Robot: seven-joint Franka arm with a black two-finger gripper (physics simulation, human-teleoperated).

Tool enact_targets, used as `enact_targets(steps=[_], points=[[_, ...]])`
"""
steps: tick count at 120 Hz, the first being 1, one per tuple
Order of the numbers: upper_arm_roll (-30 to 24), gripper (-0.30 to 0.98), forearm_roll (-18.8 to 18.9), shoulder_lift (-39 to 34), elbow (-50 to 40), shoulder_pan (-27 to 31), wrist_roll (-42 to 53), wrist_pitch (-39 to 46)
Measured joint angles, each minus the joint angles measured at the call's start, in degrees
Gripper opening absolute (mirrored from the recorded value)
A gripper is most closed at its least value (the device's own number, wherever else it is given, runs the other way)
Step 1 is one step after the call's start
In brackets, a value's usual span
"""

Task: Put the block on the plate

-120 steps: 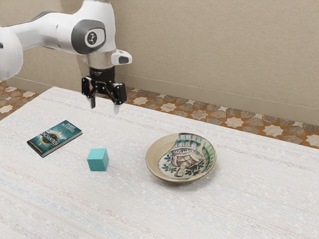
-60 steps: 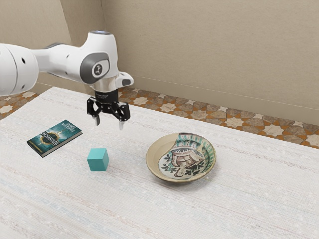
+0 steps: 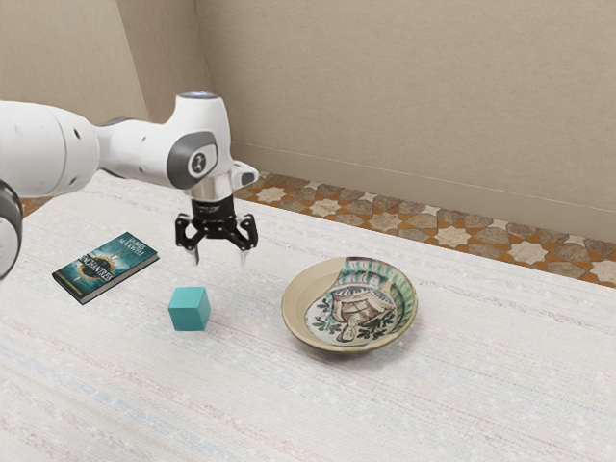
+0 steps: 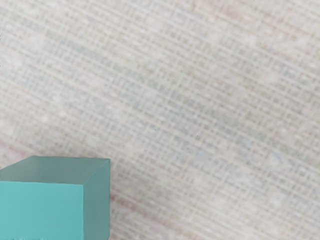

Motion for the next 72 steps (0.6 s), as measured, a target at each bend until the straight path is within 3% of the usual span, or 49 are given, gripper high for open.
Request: enact_targets(steps=[40, 72], points=[[2.6, 0.69, -1.4, -8.4, -12.9, 1.4, -5.4, 5.1], [3.9, 0.69, -1.7, -9.0, -14.3, 2.3, -6.0, 6.6]])
